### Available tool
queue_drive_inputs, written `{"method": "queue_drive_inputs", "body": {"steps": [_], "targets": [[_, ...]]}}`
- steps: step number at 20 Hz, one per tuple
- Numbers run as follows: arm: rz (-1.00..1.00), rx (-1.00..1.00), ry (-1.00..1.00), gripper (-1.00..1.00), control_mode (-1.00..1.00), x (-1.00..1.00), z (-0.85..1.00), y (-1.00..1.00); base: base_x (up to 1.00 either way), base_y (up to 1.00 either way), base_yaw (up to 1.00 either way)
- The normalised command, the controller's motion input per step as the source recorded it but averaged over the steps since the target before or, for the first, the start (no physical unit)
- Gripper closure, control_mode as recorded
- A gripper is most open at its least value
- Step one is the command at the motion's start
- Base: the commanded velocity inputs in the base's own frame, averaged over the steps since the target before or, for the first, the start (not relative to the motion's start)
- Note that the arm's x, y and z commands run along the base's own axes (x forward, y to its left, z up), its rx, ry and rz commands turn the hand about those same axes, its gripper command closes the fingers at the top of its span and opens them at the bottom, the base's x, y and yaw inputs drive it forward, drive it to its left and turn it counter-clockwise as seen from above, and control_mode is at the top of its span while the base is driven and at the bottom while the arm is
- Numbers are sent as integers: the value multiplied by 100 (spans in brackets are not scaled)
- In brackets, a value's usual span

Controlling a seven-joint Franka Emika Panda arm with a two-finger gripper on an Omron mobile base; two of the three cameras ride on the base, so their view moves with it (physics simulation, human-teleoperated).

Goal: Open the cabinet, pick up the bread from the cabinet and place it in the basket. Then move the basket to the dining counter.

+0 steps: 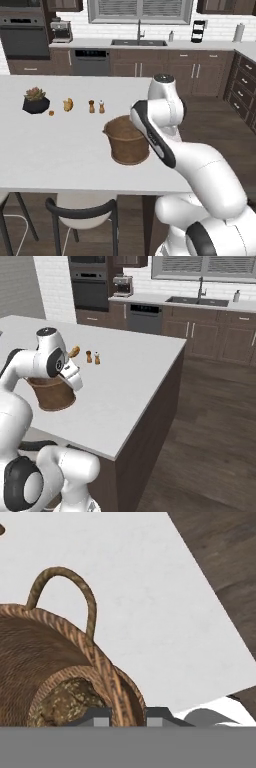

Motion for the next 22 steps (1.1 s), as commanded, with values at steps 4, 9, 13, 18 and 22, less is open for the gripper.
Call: {"method": "queue_drive_inputs", "body": {"steps": [4, 9, 13, 18, 22], "targets": [[0, 0, 10, 100, -100, 100, -65, 73, 0, 0, 0], [0, 2, 3, 100, -100, 98, -61, 52, 0, 0, 0], [0, 0, -5, 100, -100, 82, -37, 48, 0, 0, 0], [0, 0, 0, 100, -100, 78, -42, 36, 0, 0, 0], [0, 0, 0, 100, -100, 59, -33, 21, 0, 0, 0]]}}
